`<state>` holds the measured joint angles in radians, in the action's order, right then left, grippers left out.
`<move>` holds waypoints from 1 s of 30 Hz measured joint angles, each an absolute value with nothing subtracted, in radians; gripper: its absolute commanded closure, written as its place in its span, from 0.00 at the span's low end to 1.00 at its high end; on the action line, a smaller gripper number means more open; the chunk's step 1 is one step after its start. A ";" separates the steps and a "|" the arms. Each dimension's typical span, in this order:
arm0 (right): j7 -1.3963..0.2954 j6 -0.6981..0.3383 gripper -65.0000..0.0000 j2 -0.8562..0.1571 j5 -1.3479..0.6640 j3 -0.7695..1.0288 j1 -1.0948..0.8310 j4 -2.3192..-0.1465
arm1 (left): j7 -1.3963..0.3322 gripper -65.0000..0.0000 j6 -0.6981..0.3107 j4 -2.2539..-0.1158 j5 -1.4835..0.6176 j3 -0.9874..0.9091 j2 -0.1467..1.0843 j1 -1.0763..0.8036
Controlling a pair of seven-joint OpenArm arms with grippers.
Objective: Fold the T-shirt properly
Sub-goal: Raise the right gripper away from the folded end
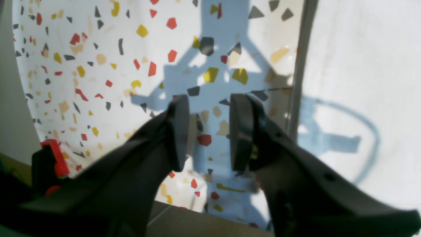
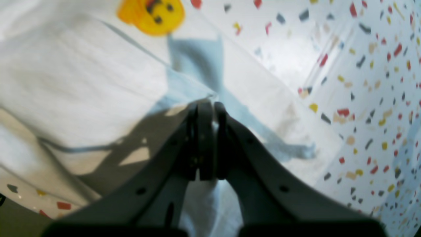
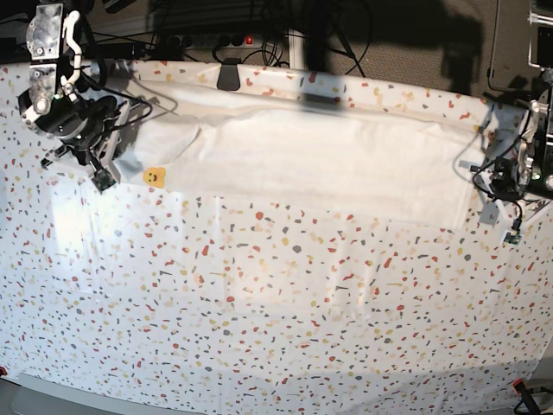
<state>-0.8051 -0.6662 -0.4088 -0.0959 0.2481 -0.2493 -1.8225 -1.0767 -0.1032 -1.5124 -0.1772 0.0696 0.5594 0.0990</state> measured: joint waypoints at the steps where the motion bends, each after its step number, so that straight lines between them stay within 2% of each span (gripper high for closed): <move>1: -0.805 -0.666 1.00 -0.409 -0.096 0.248 -0.249 -1.822 | -1.077 0.69 -0.103 -1.512 -0.177 0.070 0.559 0.099; 9: -0.805 -0.666 1.00 -0.410 -0.097 0.248 -0.249 -1.822 | -1.063 0.69 -0.133 -1.512 -0.234 0.070 0.559 0.096; 13: -0.797 -0.666 0.62 -0.410 -0.083 0.248 -0.249 -1.822 | -1.028 0.69 -0.141 -1.512 -0.233 0.070 0.559 0.097; 15: -0.778 -0.662 0.52 -0.410 -0.015 0.248 -0.249 -1.822 | -1.028 0.69 -0.160 -1.512 -0.234 0.070 0.559 0.097; 22: -0.763 -0.418 0.51 -0.416 0.154 0.248 -0.236 -1.822 | -1.022 0.69 -0.160 -1.512 -0.234 0.070 0.559 0.097; 24: -0.756 -0.400 0.51 -0.415 0.146 0.248 -0.227 -1.822 | -1.008 0.69 -0.160 -1.512 -0.234 0.070 0.559 0.097; 30: -0.731 -0.400 0.51 -0.415 -0.098 0.248 -0.157 -1.822 | -0.949 0.69 -0.159 -1.536 -0.233 0.070 0.559 0.096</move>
<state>-0.7311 -0.3996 -0.4152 -0.0978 0.2481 -0.1574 -1.8221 -0.9489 -0.1589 -1.5364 -0.2333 0.0696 0.5594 0.0963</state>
